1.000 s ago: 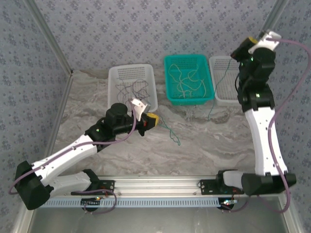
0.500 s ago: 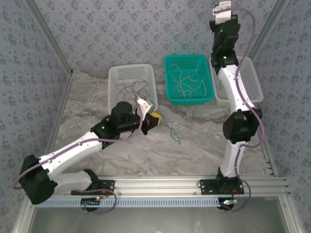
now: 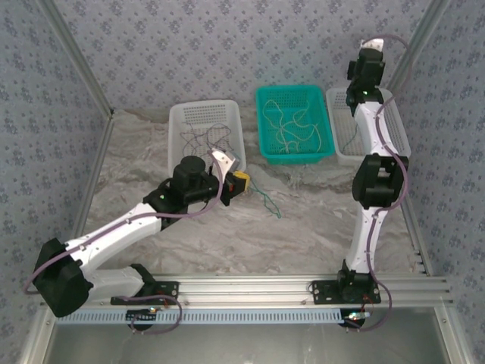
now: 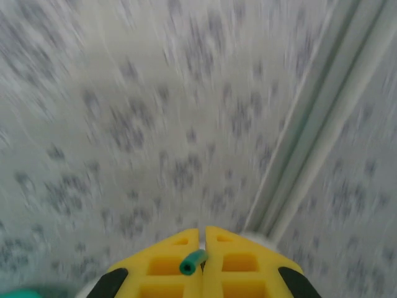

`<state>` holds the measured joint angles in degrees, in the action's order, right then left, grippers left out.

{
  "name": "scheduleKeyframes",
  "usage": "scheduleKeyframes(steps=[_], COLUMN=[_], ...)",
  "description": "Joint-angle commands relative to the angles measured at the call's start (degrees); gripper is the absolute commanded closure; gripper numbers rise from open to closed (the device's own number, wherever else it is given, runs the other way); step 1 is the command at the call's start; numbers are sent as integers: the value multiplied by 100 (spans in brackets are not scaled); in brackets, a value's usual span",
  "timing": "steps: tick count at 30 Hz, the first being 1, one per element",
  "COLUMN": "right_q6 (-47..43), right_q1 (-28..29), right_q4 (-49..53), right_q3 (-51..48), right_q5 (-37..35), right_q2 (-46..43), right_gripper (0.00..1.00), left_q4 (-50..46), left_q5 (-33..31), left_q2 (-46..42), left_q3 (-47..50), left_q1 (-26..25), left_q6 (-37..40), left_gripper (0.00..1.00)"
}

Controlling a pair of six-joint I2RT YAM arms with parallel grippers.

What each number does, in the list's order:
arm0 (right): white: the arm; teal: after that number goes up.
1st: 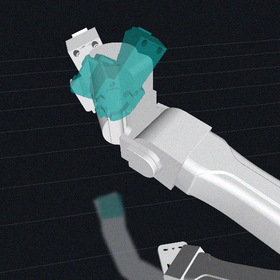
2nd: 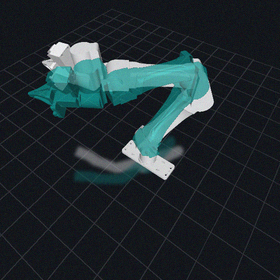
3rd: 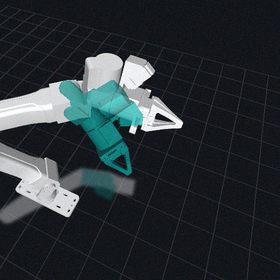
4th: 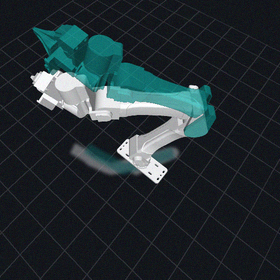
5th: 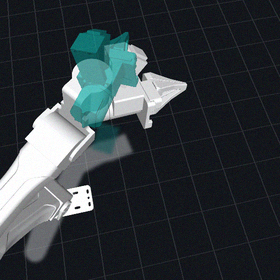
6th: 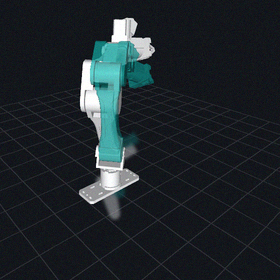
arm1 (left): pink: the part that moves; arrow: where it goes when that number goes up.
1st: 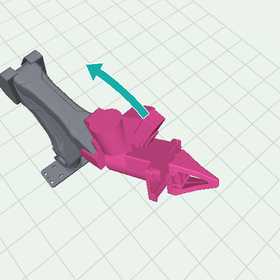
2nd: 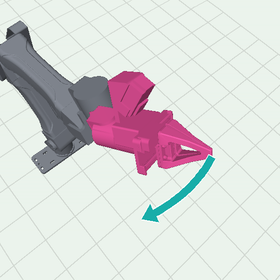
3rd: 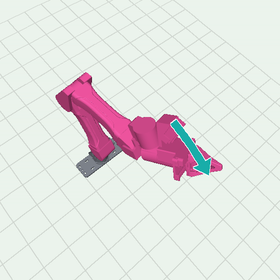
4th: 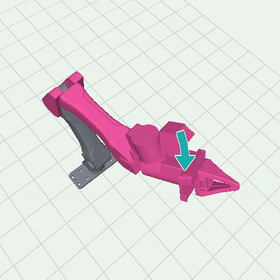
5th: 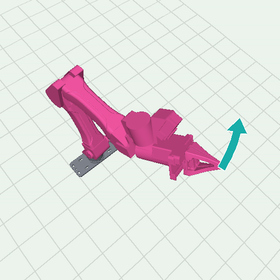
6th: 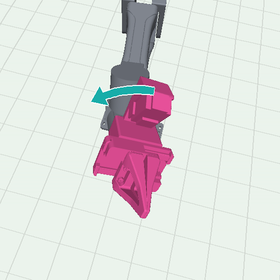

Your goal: Untangle the cables

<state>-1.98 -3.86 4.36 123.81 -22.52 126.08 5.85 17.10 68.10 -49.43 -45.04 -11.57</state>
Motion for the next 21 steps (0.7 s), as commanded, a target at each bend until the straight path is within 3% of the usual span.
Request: scheduleKeyframes(steps=[1,6,15,16,19,21], right_q6=[1687,3000,3664,3700,3658,3610], right_q1=[-159,-545,-903,-922,-946,-927], right_q4=[1250,2108,2937,2965,3171,3313], right_q3=[-258,-269,378,470,800,941], right_q5=[-11,665,2279,2444,2840,2884], right_q2=[167,559,1485,1583,1735,1663], right_gripper=[100,100,100,96,58,39], left_q4=[242,233,294,286,259,258], left_q5=[-31,-93,-157,-170,-221,-250], left_q2=[-17,-106,-201,-220,-268,-295], left_q3=[25,111,188,192,225,262], left_q1=[29,54,87,88,92,99], left_q6=[-73,-133,-262,-271,-292,-309], left_gripper=[100,100,100,100,100,100])
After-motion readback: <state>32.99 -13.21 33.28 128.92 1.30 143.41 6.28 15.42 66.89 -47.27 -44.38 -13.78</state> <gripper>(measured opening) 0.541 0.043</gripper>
